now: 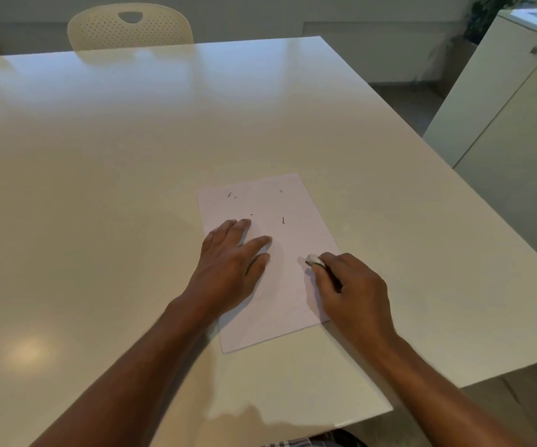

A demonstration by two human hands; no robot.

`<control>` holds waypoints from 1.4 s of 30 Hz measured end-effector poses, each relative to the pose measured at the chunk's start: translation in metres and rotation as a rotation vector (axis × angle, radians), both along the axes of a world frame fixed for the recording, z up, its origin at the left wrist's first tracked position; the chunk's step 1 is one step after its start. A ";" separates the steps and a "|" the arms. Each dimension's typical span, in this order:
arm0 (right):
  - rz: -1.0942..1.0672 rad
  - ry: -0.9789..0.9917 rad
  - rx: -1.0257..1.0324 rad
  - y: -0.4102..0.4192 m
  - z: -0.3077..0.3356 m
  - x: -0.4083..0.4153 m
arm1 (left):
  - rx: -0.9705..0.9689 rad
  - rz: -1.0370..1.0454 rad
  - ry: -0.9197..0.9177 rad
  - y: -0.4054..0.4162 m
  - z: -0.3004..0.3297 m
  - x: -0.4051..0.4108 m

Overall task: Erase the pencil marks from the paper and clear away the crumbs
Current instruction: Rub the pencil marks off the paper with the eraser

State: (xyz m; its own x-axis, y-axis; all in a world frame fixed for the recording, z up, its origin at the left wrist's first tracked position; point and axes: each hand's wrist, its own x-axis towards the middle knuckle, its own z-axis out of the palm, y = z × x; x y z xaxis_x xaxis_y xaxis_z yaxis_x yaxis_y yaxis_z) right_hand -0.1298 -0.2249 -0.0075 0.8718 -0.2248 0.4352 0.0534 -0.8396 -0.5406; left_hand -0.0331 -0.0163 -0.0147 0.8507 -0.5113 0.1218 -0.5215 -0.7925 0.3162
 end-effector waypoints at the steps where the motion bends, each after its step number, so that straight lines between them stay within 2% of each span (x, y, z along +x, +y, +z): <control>1: 0.008 -0.001 0.019 0.000 0.001 -0.001 | -0.021 0.000 -0.001 0.000 0.000 0.001; 5: 0.015 0.004 0.085 0.001 0.004 0.000 | -0.132 -0.002 -0.013 0.001 0.001 0.002; 8: 0.020 0.006 0.114 0.000 0.005 0.000 | -0.131 -0.022 0.011 0.016 0.012 -0.001; 13: 0.034 0.008 0.107 0.001 0.008 0.001 | 0.073 -0.165 0.227 0.062 0.028 -0.023; 17: 0.049 0.059 0.056 0.002 0.009 0.004 | 0.189 -0.211 0.202 0.070 0.024 -0.028; 22: 0.075 0.105 -0.132 0.028 0.016 0.006 | 0.283 -0.244 0.206 0.073 0.023 -0.027; 27: 0.337 0.180 -0.191 0.079 0.023 -0.016 | 0.305 -0.265 0.233 0.073 0.022 -0.025; 29: 0.275 0.179 -0.215 0.064 0.024 -0.004 | 0.293 -0.264 0.241 0.073 0.023 -0.025; 32: 0.038 0.153 -0.283 0.038 0.028 0.016 | 0.294 -0.263 0.247 0.073 0.023 -0.027; 33: 0.040 0.139 -0.289 0.044 0.028 0.014 | 0.302 -0.264 0.244 0.074 0.023 -0.027; 38: 0.381 0.261 -0.234 0.096 0.032 -0.022 | 0.338 -0.274 0.245 0.074 0.021 -0.025; 42: 0.087 0.157 -0.308 0.051 0.031 0.014 | 0.333 -0.270 0.265 0.073 0.023 -0.026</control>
State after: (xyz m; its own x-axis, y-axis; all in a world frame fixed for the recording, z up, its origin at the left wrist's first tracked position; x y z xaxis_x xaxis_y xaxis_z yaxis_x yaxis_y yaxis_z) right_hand -0.1156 -0.1738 0.0231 0.9435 -0.0260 0.3302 0.0683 -0.9603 -0.2706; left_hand -0.0590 0.0570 0.0087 0.6622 -0.6918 -0.2880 -0.6580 -0.7207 0.2182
